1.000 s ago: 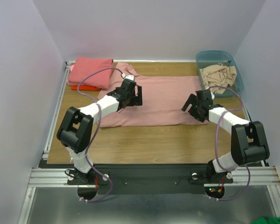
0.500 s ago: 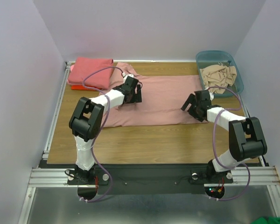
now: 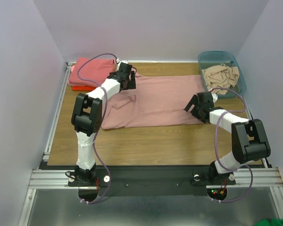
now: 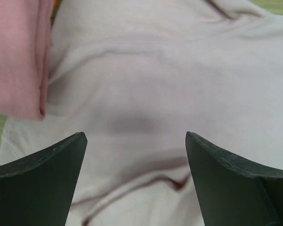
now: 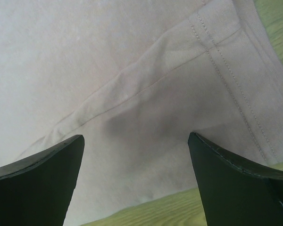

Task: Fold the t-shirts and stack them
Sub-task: Fold the tshirt

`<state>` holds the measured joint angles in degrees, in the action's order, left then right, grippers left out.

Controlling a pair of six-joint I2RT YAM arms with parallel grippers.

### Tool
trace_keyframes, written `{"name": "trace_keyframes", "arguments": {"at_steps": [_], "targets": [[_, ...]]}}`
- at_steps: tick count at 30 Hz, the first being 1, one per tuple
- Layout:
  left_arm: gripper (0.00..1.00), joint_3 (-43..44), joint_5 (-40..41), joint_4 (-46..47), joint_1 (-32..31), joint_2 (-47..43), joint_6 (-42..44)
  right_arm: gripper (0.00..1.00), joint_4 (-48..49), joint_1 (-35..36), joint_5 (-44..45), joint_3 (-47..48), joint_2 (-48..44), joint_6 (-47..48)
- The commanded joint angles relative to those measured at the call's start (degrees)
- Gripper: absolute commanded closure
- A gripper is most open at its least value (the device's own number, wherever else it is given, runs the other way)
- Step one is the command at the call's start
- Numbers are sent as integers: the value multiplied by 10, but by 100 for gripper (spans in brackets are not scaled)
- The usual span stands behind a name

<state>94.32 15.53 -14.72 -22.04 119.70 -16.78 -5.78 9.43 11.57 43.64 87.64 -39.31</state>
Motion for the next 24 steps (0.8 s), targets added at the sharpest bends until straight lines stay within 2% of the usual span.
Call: {"name": "trace_keyframes", "arguments": {"at_steps": [1,5,9,10,13,19,24], "targets": [[2,-46,19,4,-55,-111,-3,2,-47,-5,-5,6,-24,40],[2,-141,42,20,-90,-196,-50,2,-47,-4,-25,14,-47,49],[2,-252,21,46,-100,-277,-103,2,-46,-5,-41,15,-59,59],[2,-294,15,61,-102,-286,-108,2,-46,-5,-44,17,-58,62],[2,-348,27,74,-104,-302,-130,2,-42,-4,-49,33,-37,78],[2,-347,49,79,-99,-263,-132,2,-30,-1,-83,47,-2,92],[2,-323,48,91,-88,-203,-136,2,-25,-1,-67,36,20,88]]}}
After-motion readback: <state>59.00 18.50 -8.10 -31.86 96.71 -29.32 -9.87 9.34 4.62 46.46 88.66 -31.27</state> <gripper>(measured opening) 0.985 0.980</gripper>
